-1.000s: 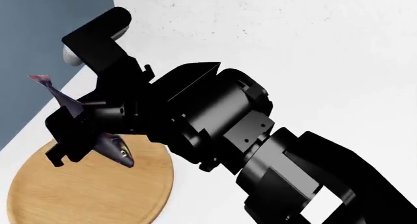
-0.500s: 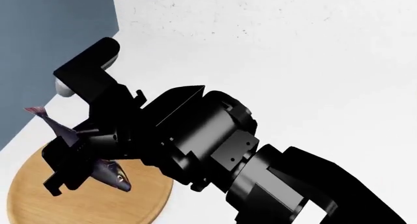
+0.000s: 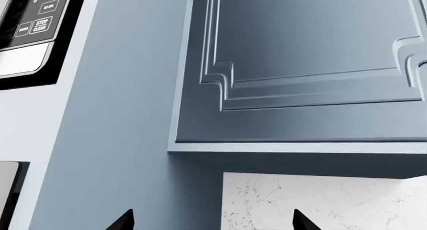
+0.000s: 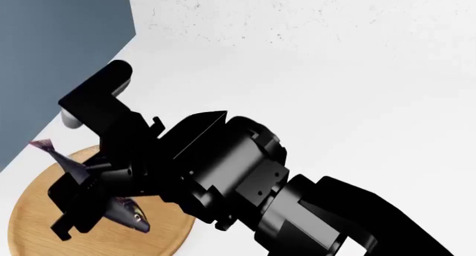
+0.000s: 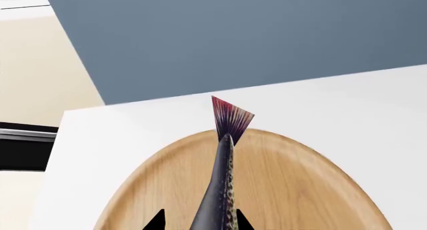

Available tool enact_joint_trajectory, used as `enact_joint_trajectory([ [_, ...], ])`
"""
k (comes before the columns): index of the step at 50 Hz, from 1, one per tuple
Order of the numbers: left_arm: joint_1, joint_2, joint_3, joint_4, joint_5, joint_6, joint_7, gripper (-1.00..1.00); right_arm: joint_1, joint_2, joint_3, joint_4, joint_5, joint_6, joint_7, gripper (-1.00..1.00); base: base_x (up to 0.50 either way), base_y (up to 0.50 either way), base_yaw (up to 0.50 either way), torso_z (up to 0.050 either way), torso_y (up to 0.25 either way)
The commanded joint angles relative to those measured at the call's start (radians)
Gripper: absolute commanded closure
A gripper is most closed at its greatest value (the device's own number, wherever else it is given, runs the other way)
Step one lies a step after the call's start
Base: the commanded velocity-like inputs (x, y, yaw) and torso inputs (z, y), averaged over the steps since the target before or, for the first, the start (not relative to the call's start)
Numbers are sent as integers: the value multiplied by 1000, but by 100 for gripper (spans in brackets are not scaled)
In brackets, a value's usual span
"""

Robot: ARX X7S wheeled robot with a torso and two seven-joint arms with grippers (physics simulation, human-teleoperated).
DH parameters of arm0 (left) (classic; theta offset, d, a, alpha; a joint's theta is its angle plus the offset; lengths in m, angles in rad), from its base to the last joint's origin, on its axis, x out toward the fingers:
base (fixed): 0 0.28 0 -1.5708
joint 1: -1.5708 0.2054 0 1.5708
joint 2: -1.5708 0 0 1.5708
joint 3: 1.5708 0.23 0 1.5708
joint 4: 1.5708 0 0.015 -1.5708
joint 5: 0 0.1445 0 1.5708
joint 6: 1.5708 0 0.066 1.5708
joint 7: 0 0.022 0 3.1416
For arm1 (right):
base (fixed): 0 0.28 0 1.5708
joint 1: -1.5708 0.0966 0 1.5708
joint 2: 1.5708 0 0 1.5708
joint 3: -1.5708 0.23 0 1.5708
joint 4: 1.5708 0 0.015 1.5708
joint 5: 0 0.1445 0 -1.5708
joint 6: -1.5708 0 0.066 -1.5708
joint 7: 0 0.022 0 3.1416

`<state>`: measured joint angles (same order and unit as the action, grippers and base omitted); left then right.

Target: Pick the fish from the top rack in the oven and place it on the plate on the counter.

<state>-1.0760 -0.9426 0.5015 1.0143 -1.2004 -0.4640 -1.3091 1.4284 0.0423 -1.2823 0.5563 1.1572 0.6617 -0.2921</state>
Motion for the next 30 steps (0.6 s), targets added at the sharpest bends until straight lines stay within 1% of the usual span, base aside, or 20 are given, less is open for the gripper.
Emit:
enact_joint_trajectory([
  [1, 3, 1, 6, -1, 7, 5, -1, -100, -6, 1, -9, -8, -8, -5, -6, 100, 0, 0, 0, 0, 0],
  [30, -6, -3, 17, -4, 6, 10, -1, -100, -12, 6, -21, -18, 3, -9, -2, 100, 0, 0, 0, 0, 0],
])
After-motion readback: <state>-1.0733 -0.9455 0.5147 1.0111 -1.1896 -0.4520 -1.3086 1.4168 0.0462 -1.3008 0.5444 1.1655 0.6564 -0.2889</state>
